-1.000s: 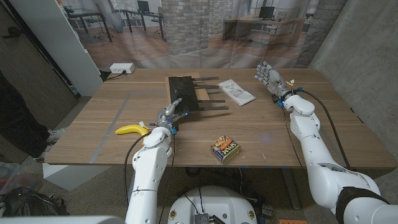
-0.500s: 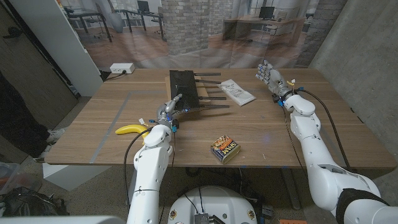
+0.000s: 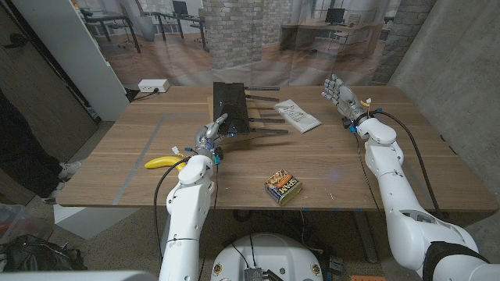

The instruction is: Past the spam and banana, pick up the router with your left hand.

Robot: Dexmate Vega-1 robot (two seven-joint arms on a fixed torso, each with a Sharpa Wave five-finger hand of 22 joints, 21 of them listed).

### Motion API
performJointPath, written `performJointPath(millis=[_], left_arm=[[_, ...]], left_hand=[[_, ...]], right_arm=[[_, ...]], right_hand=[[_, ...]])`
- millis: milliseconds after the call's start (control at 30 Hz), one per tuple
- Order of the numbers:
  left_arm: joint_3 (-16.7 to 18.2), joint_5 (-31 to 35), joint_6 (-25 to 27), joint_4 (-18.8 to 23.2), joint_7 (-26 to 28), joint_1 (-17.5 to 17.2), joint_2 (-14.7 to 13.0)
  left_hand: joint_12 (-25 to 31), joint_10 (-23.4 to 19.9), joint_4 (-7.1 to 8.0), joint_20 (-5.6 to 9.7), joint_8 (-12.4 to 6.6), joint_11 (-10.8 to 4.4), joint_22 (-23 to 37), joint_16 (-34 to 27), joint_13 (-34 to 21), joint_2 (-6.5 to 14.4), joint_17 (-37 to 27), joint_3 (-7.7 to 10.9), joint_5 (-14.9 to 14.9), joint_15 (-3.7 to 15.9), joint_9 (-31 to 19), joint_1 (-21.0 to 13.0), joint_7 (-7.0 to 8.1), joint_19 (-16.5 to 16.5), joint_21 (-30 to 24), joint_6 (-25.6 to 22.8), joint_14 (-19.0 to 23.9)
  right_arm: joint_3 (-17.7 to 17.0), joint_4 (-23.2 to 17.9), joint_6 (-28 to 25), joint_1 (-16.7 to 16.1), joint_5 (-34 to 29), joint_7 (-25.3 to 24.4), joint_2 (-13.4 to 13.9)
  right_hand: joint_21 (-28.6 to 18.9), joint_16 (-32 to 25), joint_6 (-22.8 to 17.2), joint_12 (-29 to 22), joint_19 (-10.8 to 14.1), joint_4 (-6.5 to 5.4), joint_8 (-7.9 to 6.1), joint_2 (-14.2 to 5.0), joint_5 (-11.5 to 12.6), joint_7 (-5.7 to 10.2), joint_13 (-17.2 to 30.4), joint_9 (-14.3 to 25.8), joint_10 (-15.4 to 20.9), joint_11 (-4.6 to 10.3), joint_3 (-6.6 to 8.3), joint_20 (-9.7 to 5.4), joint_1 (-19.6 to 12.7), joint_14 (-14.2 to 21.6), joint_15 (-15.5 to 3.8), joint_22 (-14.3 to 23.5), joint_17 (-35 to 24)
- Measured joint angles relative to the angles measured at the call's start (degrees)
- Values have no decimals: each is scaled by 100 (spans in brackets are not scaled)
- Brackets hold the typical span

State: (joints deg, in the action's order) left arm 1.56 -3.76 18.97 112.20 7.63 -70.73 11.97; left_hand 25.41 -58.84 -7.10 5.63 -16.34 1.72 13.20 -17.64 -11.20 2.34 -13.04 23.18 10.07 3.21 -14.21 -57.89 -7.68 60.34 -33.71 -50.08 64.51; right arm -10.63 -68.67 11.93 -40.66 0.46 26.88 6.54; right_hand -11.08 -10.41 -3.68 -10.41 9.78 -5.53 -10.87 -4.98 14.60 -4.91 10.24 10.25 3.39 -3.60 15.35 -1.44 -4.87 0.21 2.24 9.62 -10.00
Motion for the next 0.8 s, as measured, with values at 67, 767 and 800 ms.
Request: performJointPath(millis=[67,767,800], left_arm=[[6,18,-24,2,-27,2,-2],[86,165,-320,6,-247,146,-139],[90,169,-344,0,-275,152,-144]], left_hand=[[5,-1,0,0,0,0,0,0,0,-14,0,0,0,1,-7,-14,-1,0,-21,-1,7],[56,-20,47,29,-3,-20,-1,-1,-19,-14,-1,47,-28,-3,-62,-14,0,-30,-111,-42,37],[56,-20,48,29,-3,-20,-1,-1,-23,-14,-1,48,-28,-3,-62,-14,0,-30,-135,-43,37]], right_arm=[[9,-69,-21,-23,-19,-18,-2],[53,-535,-201,-164,-151,-190,-50],[56,-579,-205,-178,-154,-196,-54]], right_hand=[[0,0,0,0,0,0,0,0,0,0,0,0,9,-9,0,0,0,0,0,0,0],[0,0,-126,0,53,0,0,0,23,-23,0,0,36,-36,0,-11,0,41,41,0,1],[0,0,-124,0,53,0,0,0,23,-21,0,0,50,-50,0,-11,0,51,31,0,1]])
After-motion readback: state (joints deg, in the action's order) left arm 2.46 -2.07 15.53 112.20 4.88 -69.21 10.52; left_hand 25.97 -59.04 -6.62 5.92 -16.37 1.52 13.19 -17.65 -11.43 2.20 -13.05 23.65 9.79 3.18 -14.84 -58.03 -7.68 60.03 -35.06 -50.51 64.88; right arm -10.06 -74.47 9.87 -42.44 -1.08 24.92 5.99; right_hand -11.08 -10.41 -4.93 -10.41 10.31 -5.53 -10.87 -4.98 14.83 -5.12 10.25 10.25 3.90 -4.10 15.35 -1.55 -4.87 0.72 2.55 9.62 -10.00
